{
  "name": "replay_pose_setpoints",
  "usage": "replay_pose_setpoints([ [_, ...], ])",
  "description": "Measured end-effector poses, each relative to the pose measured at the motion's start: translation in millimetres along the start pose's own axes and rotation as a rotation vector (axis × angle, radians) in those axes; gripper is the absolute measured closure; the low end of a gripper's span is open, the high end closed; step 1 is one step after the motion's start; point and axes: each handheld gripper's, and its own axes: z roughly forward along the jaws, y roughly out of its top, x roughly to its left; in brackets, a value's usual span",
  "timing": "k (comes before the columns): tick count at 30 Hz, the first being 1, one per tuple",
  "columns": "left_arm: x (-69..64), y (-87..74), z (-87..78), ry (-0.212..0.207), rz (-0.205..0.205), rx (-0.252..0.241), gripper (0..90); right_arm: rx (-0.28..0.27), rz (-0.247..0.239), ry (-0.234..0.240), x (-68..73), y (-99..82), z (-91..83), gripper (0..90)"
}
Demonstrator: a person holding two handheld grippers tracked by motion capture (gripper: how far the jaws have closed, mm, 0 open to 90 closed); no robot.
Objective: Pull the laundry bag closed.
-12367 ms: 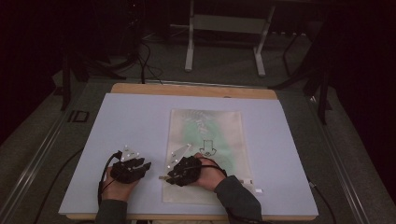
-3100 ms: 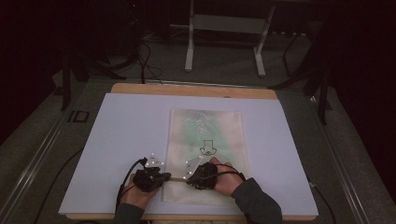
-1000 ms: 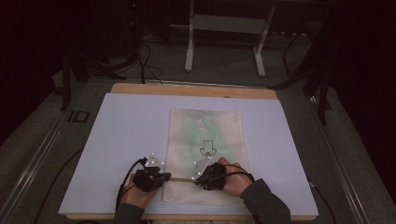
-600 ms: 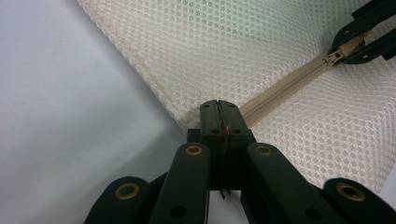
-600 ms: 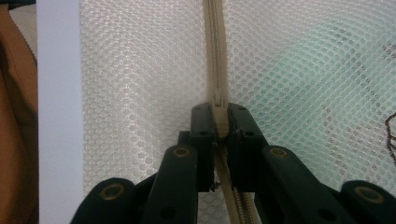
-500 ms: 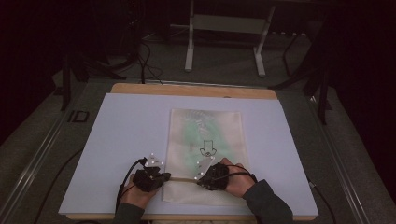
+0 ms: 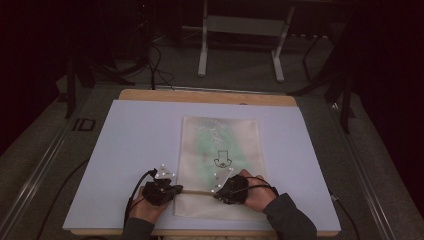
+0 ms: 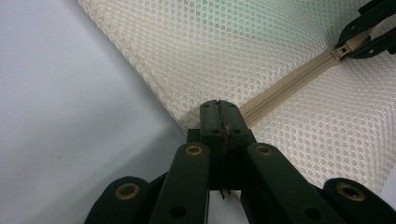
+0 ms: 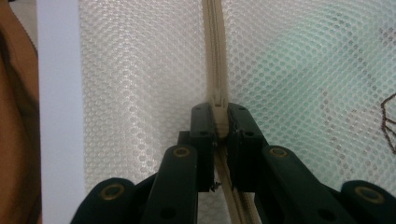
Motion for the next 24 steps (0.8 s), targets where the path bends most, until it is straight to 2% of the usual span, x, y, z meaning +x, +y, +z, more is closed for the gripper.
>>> replay_pose_setpoints([
  [24, -0.4, 0.2, 0.0, 0.003, 0.0, 0.002, 89.6, 0.02, 0.029, 0.001, -1.2, -13.9, -7.5, 82.4],
])
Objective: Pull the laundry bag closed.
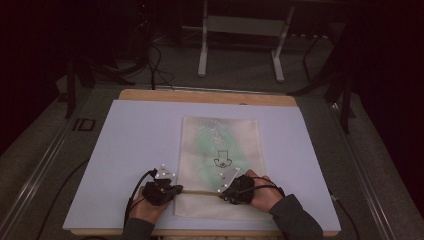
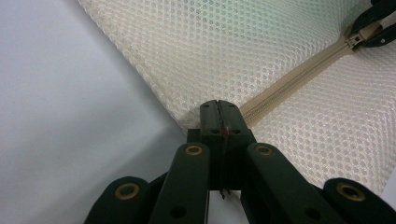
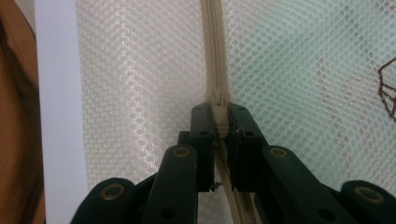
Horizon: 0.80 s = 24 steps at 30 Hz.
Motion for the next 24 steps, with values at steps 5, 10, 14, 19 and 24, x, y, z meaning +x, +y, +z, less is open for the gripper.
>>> replay_pose_setpoints([
  [5, -0.4, 0.0, 0.1, 0.001, -0.001, -0.001, 89.6, -0.005, 0.003, 0.001, 0.0, -3.3, 0.3, 82.5],
  [10, -0.4, -0.1, 0.0, 0.002, 0.0, -0.001, 89.6, -0.005, 0.009, 0.002, 0.1, -5.5, -0.6, 82.5],
  [14, -0.2, -0.2, 0.0, 0.001, -0.003, -0.001, 89.6, -0.005, 0.007, 0.001, -0.4, -6.5, -2.7, 82.5],
  [19, 0.3, 0.0, 0.1, -0.003, -0.002, -0.001, 89.6, 0.002, 0.008, -0.002, -1.2, -10.0, -4.8, 82.5],
  [24, 0.2, 0.0, 0.1, -0.002, -0.002, -0.001, 89.6, -0.002, 0.018, -0.003, -3.4, -15.5, -9.5, 82.5],
])
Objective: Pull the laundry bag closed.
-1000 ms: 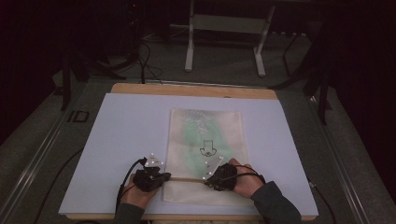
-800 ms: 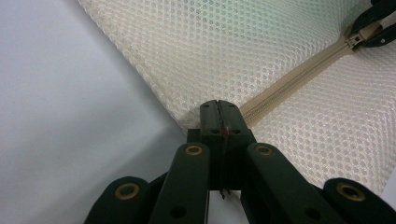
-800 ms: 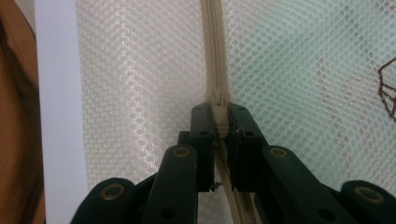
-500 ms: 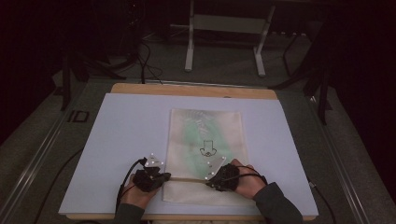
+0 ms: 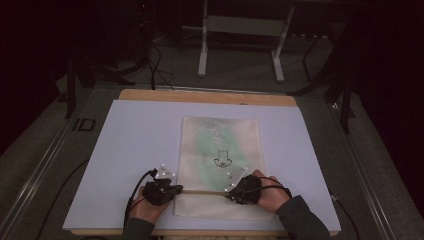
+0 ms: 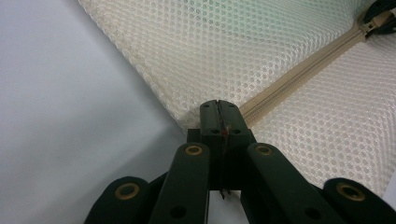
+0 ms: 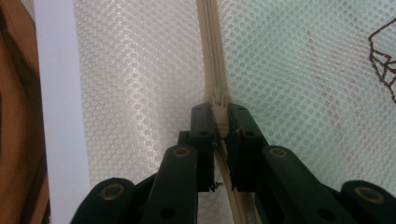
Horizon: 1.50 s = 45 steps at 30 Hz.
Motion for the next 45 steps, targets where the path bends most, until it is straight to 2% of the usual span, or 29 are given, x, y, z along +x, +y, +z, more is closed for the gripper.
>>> replay_pose_setpoints([
  [12, 0.2, -0.1, 0.0, -0.002, -0.001, -0.001, 89.6, 0.023, -0.005, 0.001, 0.7, -1.3, 0.3, 82.5],
  [45, 0.3, 0.1, -0.1, -0.003, -0.001, 0.001, 89.6, 0.02, 0.024, -0.01, -1.9, -23.3, -12.3, 82.4],
])
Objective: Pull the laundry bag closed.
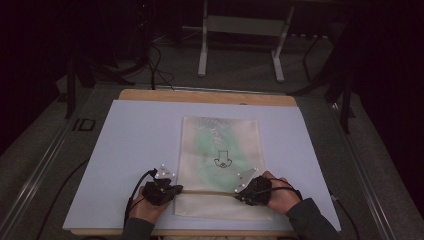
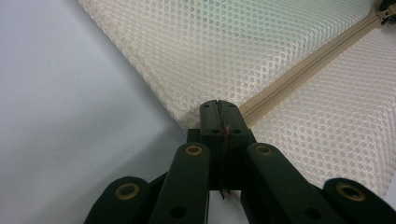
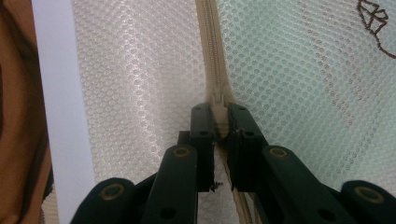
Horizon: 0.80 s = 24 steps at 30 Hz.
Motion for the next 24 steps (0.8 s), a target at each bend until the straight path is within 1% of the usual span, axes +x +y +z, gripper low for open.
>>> replay_pose_setpoints([
  [8, 0.1, 0.0, -0.1, -0.001, 0.0, 0.001, 89.6, 0.01, 0.004, -0.005, 0.2, -3.5, -1.7, 82.4],
  [17, 0.2, 0.0, -0.1, -0.002, -0.001, 0.001, 89.6, 0.006, 0.001, -0.007, -0.1, -5.9, -4.7, 82.4],
  [20, 0.3, 0.0, -0.1, -0.003, -0.001, 0.001, 89.6, 0.015, -0.001, -0.007, 0.0, -6.3, -4.3, 82.5],
  [24, 0.6, 0.1, 0.0, -0.005, -0.002, 0.001, 89.6, 0.014, 0.006, -0.009, -0.4, -9.4, -5.9, 82.5],
])
